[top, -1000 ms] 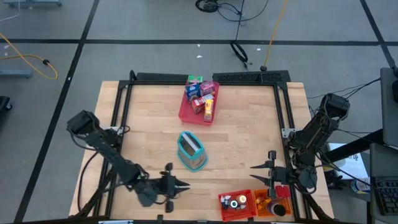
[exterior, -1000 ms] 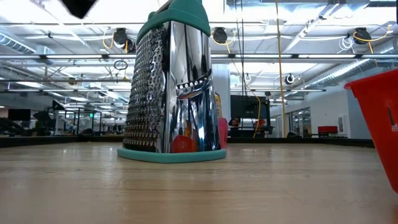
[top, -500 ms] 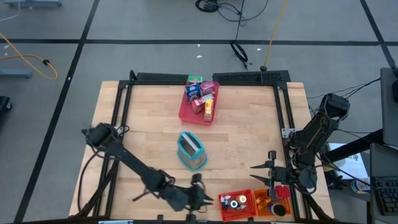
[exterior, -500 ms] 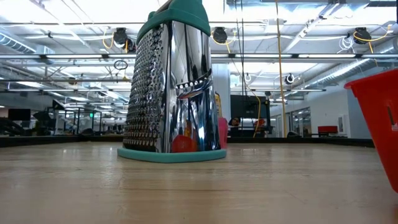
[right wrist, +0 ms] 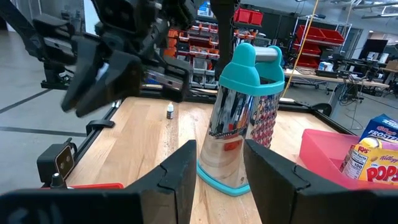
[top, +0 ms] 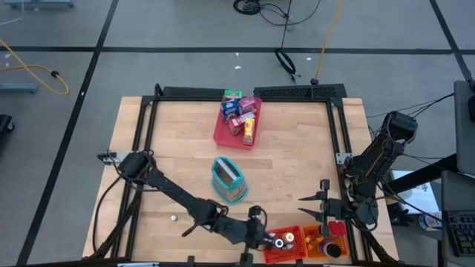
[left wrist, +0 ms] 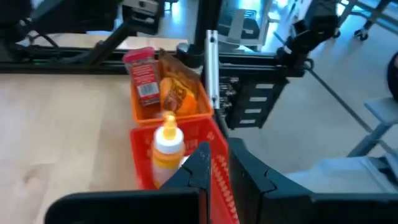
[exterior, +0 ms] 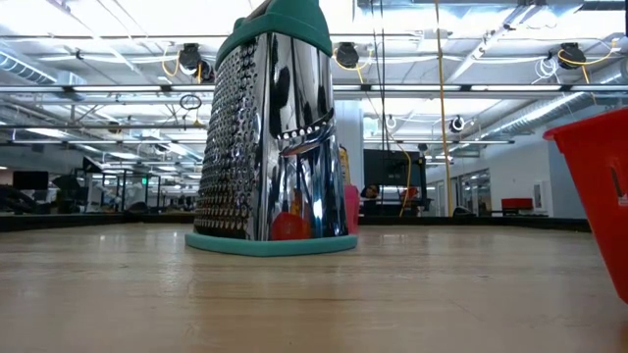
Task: Pick & Place Kitchen Items
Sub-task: Put the blue food coloring bottle into the red bin
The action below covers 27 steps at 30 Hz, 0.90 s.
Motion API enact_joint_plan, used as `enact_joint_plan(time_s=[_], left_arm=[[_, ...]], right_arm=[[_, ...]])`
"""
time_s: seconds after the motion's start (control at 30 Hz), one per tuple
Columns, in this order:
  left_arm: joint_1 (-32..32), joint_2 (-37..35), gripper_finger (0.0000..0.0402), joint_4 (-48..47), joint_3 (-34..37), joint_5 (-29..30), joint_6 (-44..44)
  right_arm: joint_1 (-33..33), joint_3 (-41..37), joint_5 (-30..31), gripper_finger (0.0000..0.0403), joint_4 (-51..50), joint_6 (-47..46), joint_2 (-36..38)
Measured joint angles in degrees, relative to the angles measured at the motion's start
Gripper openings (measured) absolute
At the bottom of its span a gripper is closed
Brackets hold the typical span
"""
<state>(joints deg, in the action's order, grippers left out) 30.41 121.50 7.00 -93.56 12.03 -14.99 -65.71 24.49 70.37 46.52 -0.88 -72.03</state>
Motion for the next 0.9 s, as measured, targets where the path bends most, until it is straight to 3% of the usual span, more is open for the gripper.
enact_joint_plan(time_s=[0.4, 0.9], left_arm=[[-2.8, 7.0, 0.003, 14.1, 0.1, -6.7, -0.7], [-3.4, 11.4, 0.003, 19.6, 0.1, -8.3, -1.3]], right_arm=[[0.0, 0.0, 0.0, 0.0125, 0.0, 0.0, 0.0], [0.0, 0.0, 0.0, 0.0125, 0.0, 0.0, 0.0]])
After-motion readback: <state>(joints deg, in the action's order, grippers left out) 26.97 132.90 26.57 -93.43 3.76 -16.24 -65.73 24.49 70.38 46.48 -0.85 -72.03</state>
